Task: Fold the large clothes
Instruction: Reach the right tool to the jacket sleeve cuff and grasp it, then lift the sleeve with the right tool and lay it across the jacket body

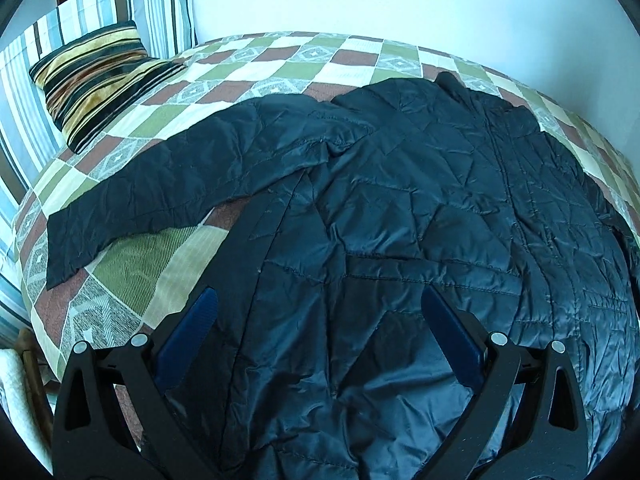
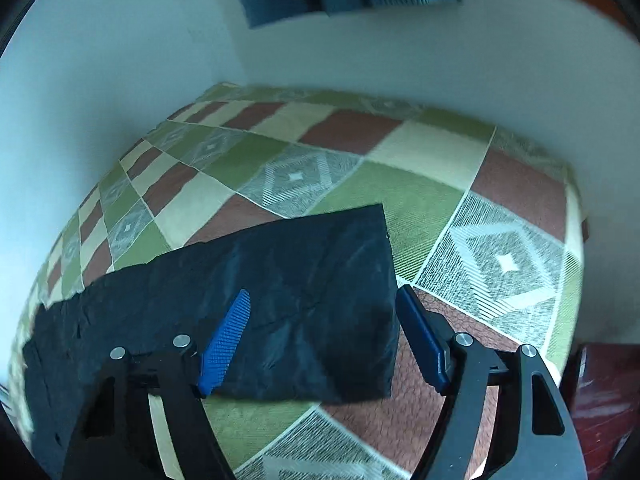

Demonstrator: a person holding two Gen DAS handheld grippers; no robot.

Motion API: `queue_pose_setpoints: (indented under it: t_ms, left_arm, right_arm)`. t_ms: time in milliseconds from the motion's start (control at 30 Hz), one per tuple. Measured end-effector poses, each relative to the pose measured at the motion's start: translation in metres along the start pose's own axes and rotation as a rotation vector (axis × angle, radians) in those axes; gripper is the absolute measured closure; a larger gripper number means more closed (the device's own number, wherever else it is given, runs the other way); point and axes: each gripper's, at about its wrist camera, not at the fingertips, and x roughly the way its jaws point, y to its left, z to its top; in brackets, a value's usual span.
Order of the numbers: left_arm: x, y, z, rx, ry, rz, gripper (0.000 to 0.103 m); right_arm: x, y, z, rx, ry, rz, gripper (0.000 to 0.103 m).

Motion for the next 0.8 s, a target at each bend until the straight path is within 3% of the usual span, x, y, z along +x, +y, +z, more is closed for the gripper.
queue_pose_setpoints:
  t_ms: [267, 367, 400, 433, 467, 533, 600, 800]
  left_arm:
    - [0.002, -0.001, -0.003, 0.009, 0.005, 0.008, 0.002]
    - [0.003, -0.003, -0.003, 0.011, 0.008, 0.005, 0.002]
    - [0.003, -0.004, -0.004, 0.012, 0.009, 0.004, 0.002]
    - [0.003, -0.004, -0.005, 0.013, 0.011, 0.002, 0.002]
    - [0.003, -0.004, -0.005, 0.014, 0.012, 0.0, 0.002]
    - [0.002, -0.005, -0.006, 0.017, 0.011, -0.002, 0.002]
    - [0.001, -0.005, -0.007, 0.021, 0.007, -0.004, 0.002]
    - [0.002, -0.003, -0.008, 0.013, 0.01, -0.014, 0.002]
  right_arm:
    - [0.021, -0.023, -0.003, 0.056, 0.076, 0.035, 0.027]
    - [0.027, -0.02, -0.008, 0.022, 0.093, 0.03, 0.03]
    - [0.027, -0.016, -0.011, -0.002, 0.087, 0.012, 0.049]
    - [0.028, -0.014, -0.012, -0.007, 0.087, 0.009, 0.061]
    - [0.027, -0.013, -0.012, 0.004, 0.083, 0.01, 0.064]
    - [0.024, -0.013, -0.011, 0.015, 0.072, 0.025, 0.084]
    - [0.015, -0.01, -0.007, 0.033, 0.042, 0.059, 0.093]
    - [-0.032, 0.027, 0.0, 0.006, -0.076, 0.185, 0.097]
